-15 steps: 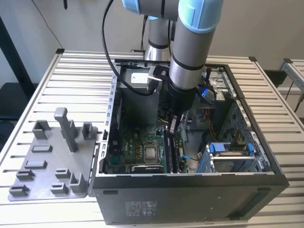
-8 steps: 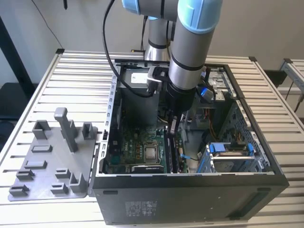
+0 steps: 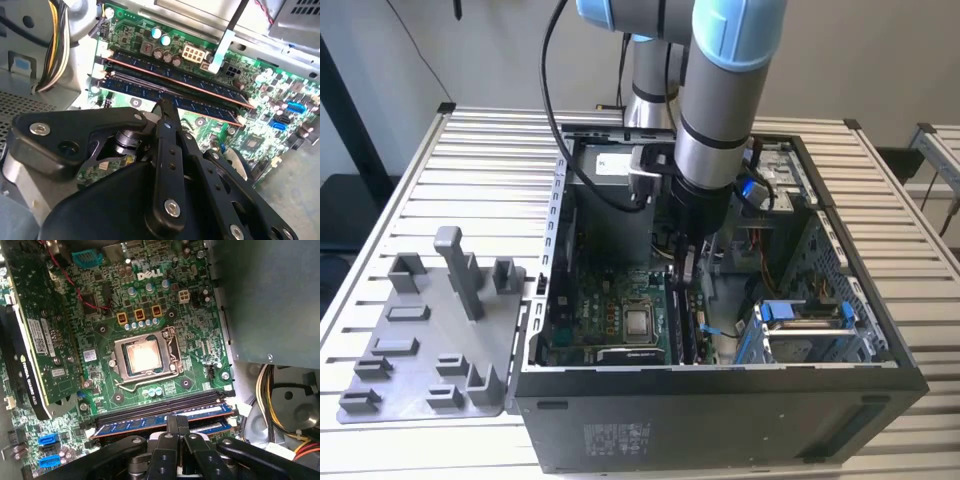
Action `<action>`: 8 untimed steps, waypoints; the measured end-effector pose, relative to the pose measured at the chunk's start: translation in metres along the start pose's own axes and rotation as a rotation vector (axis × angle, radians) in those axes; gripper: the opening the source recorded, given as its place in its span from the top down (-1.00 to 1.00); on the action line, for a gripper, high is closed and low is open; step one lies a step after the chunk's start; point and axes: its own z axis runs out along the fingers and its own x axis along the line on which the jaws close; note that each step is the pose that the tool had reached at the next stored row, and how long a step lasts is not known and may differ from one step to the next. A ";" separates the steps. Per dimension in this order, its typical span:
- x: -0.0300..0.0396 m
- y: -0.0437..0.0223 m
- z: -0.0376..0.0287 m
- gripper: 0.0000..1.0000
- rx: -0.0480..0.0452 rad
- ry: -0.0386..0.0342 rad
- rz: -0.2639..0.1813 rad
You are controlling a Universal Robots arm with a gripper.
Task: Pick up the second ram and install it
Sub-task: 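Press down the second ram until it locks into place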
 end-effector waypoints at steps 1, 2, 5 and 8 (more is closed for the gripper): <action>0.0000 0.0000 0.0001 0.79 0.0035 -0.0005 -0.011; 0.0000 -0.0001 0.0001 0.79 0.0057 -0.0008 -0.022; 0.0000 0.0000 0.0001 0.79 0.0071 -0.0011 -0.028; 0.0000 0.0000 0.0015 0.79 0.0071 -0.0024 -0.031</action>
